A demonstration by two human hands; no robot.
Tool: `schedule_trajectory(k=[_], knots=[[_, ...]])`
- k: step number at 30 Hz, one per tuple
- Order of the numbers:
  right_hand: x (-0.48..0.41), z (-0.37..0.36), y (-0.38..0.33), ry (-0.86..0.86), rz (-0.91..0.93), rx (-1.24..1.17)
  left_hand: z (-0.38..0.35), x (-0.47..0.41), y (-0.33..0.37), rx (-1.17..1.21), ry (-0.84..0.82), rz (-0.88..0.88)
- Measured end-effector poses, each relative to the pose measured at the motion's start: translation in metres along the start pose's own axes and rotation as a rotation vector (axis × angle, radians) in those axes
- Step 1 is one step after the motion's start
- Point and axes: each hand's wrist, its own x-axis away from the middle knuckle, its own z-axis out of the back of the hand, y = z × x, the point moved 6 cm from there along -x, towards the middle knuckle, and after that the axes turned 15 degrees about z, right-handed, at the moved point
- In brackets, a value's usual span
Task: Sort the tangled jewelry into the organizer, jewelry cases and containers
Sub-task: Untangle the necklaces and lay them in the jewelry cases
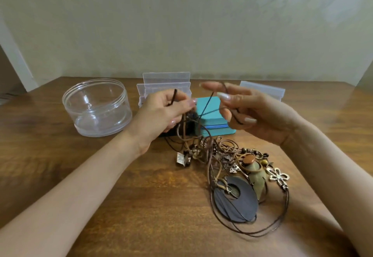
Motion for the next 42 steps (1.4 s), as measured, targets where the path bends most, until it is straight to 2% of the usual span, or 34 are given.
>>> schedule_trajectory(k=[3,5,8,12,18,24,28,31,34,37,38,40,42], knots=[[-0.003,0.002,-0.012,0.080,0.169,0.052,-0.004,0.004,0.009,-0.219,0.052,-0.114],[-0.003,0.002,-0.017,0.089,0.248,0.062,-0.001,0.006,0.014,-0.228,0.102,-0.159],[-0.003,0.004,-0.021,0.131,0.307,0.114,0.010,0.006,0.020,-0.130,0.171,-0.197],[-0.001,0.016,-0.024,0.282,0.346,0.180,0.027,0.004,0.024,0.126,0.160,-0.205],[0.002,0.025,-0.032,0.411,0.418,0.119,0.046,0.009,0.026,0.268,0.359,-0.278],[0.007,0.032,-0.034,0.451,0.498,-0.032,0.057,0.016,0.025,0.071,0.626,-0.358],[0.008,0.033,-0.034,0.463,0.479,0.008,0.060,0.022,0.029,-0.061,0.738,-0.415],[0.007,0.036,-0.037,0.474,0.483,0.032,0.066,0.019,0.028,0.037,0.709,-0.416],[0.007,0.040,-0.047,0.478,0.494,-0.067,0.076,0.016,0.028,0.260,0.670,-0.402],[0.011,0.049,-0.054,0.503,0.494,-0.164,0.082,0.018,0.030,0.365,0.644,-0.401],[0.012,0.050,-0.055,0.510,0.500,-0.173,0.082,0.019,0.031,0.331,0.652,-0.403],[0.012,0.049,-0.055,0.500,0.511,-0.171,0.075,0.022,0.037,0.080,0.656,-0.406],[0.009,0.044,-0.053,0.468,0.501,-0.141,0.054,0.016,0.038,-0.177,0.495,-0.346]])
